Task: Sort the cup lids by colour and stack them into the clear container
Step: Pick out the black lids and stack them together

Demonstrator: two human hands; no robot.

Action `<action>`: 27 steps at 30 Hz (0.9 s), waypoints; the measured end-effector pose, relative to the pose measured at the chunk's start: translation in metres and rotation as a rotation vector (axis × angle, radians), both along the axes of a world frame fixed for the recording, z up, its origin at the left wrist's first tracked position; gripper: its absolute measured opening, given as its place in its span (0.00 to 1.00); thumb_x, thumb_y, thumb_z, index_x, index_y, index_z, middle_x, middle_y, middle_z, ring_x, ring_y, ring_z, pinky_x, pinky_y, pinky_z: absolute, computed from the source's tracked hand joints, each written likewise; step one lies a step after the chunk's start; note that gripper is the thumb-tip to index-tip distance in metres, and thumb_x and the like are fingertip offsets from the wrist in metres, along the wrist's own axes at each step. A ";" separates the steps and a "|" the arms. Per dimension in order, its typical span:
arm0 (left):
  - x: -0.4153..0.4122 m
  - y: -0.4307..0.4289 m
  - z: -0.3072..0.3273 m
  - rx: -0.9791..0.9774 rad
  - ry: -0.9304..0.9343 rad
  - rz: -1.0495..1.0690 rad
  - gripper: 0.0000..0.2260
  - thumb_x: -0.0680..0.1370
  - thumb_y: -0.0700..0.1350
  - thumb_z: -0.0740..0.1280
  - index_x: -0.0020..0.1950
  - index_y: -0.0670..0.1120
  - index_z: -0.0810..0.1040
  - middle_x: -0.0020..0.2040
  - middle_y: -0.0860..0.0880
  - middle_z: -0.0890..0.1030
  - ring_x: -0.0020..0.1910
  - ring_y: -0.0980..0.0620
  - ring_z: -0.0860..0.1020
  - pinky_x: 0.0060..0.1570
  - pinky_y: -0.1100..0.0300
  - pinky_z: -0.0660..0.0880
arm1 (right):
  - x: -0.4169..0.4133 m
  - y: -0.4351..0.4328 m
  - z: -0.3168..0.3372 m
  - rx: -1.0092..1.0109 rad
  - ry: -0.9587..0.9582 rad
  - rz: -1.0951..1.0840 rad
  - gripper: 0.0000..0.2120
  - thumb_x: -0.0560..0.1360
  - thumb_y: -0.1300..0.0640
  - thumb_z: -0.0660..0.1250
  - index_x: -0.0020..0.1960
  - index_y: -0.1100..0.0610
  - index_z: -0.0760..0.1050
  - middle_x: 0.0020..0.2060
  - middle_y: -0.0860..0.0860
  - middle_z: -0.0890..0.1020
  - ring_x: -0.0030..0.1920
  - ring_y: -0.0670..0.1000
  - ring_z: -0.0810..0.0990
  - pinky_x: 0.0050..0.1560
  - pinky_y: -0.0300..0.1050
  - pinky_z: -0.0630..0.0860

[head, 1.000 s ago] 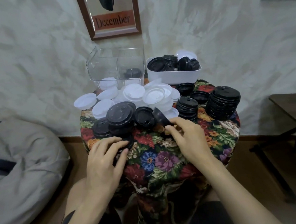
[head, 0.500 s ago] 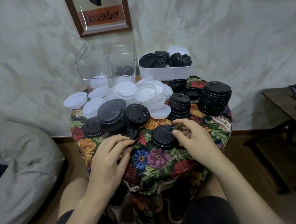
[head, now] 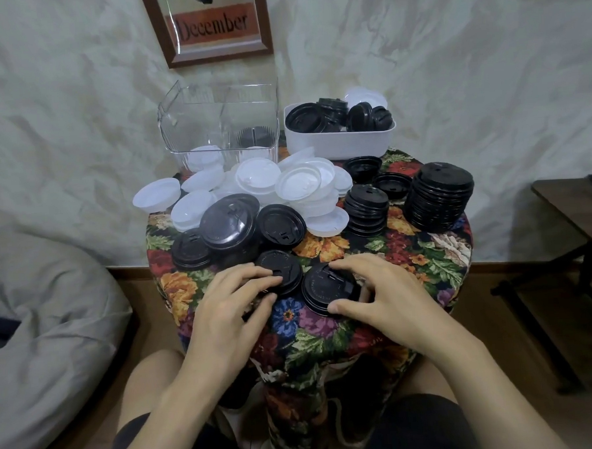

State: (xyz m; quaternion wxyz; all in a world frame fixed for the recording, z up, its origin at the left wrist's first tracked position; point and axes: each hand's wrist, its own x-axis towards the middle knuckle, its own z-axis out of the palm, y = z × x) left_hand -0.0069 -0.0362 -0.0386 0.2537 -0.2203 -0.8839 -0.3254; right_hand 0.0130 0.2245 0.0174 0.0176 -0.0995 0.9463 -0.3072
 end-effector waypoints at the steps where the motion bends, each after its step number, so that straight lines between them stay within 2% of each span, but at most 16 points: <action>1: -0.001 0.000 0.000 0.000 -0.006 0.003 0.13 0.80 0.49 0.68 0.61 0.48 0.85 0.60 0.55 0.81 0.63 0.53 0.77 0.67 0.68 0.65 | 0.000 0.000 0.000 -0.008 -0.001 0.001 0.30 0.72 0.35 0.73 0.72 0.38 0.71 0.61 0.31 0.71 0.43 0.40 0.79 0.45 0.38 0.71; 6: -0.002 0.004 -0.001 -0.111 -0.051 0.071 0.17 0.77 0.47 0.76 0.65 0.51 0.83 0.66 0.53 0.81 0.64 0.49 0.78 0.63 0.54 0.73 | 0.001 0.004 -0.003 -0.039 -0.015 -0.013 0.30 0.71 0.35 0.74 0.70 0.37 0.71 0.59 0.31 0.71 0.44 0.40 0.78 0.43 0.35 0.68; 10: 0.000 0.007 0.005 -0.072 -0.114 0.077 0.17 0.75 0.46 0.77 0.63 0.53 0.84 0.69 0.55 0.79 0.65 0.51 0.79 0.59 0.55 0.75 | 0.002 0.007 -0.005 -0.045 -0.021 -0.005 0.33 0.71 0.36 0.75 0.74 0.37 0.69 0.63 0.33 0.72 0.43 0.41 0.79 0.44 0.34 0.70; 14: 0.004 0.009 0.009 -0.072 -0.110 0.059 0.15 0.76 0.47 0.76 0.62 0.53 0.83 0.68 0.59 0.80 0.53 0.55 0.82 0.46 0.60 0.75 | 0.005 0.015 -0.004 -0.055 0.003 -0.051 0.30 0.71 0.37 0.75 0.71 0.37 0.72 0.52 0.32 0.75 0.42 0.41 0.80 0.45 0.36 0.72; 15: 0.004 0.010 0.009 -0.067 -0.116 0.046 0.15 0.76 0.48 0.76 0.63 0.54 0.83 0.67 0.59 0.80 0.53 0.56 0.82 0.47 0.60 0.75 | 0.005 0.018 -0.004 -0.082 0.016 -0.088 0.29 0.71 0.38 0.75 0.70 0.36 0.73 0.48 0.33 0.76 0.41 0.41 0.79 0.44 0.36 0.72; 17: 0.007 0.014 0.009 -0.055 -0.144 0.004 0.15 0.77 0.51 0.75 0.63 0.56 0.83 0.68 0.62 0.78 0.60 0.57 0.80 0.53 0.58 0.77 | 0.006 0.023 -0.004 -0.172 0.026 -0.147 0.26 0.71 0.39 0.76 0.68 0.36 0.74 0.42 0.36 0.77 0.40 0.43 0.80 0.43 0.38 0.72; 19: 0.008 0.020 0.009 -0.062 -0.157 -0.044 0.16 0.77 0.55 0.74 0.64 0.57 0.82 0.69 0.64 0.76 0.64 0.59 0.78 0.56 0.61 0.75 | 0.008 0.023 -0.004 -0.244 0.017 -0.146 0.25 0.71 0.41 0.77 0.67 0.37 0.76 0.41 0.38 0.78 0.39 0.43 0.81 0.43 0.38 0.72; 21: 0.008 0.025 0.009 -0.063 -0.170 -0.100 0.19 0.76 0.57 0.73 0.67 0.58 0.80 0.70 0.64 0.75 0.65 0.60 0.77 0.57 0.60 0.77 | 0.010 0.019 -0.005 -0.249 0.010 -0.123 0.25 0.72 0.41 0.77 0.67 0.38 0.76 0.44 0.38 0.78 0.41 0.42 0.80 0.43 0.37 0.70; 23: 0.009 0.026 0.009 -0.049 -0.179 -0.132 0.24 0.75 0.59 0.72 0.71 0.57 0.77 0.72 0.64 0.74 0.68 0.63 0.74 0.63 0.61 0.75 | 0.010 0.015 -0.006 -0.216 0.023 -0.117 0.26 0.72 0.40 0.76 0.68 0.37 0.75 0.49 0.37 0.78 0.43 0.41 0.80 0.44 0.37 0.70; 25: 0.009 0.024 0.009 -0.041 -0.191 -0.111 0.29 0.74 0.62 0.71 0.74 0.56 0.73 0.73 0.63 0.73 0.71 0.64 0.72 0.67 0.63 0.72 | 0.008 0.013 -0.006 -0.197 0.033 -0.111 0.26 0.72 0.39 0.75 0.68 0.37 0.75 0.55 0.35 0.76 0.43 0.41 0.79 0.45 0.38 0.71; 27: 0.008 0.023 0.007 -0.085 -0.188 -0.049 0.33 0.74 0.68 0.68 0.76 0.55 0.72 0.72 0.60 0.75 0.72 0.61 0.71 0.68 0.61 0.70 | 0.004 0.010 -0.005 -0.173 0.031 -0.082 0.27 0.72 0.38 0.75 0.69 0.37 0.74 0.58 0.34 0.75 0.46 0.42 0.79 0.48 0.38 0.72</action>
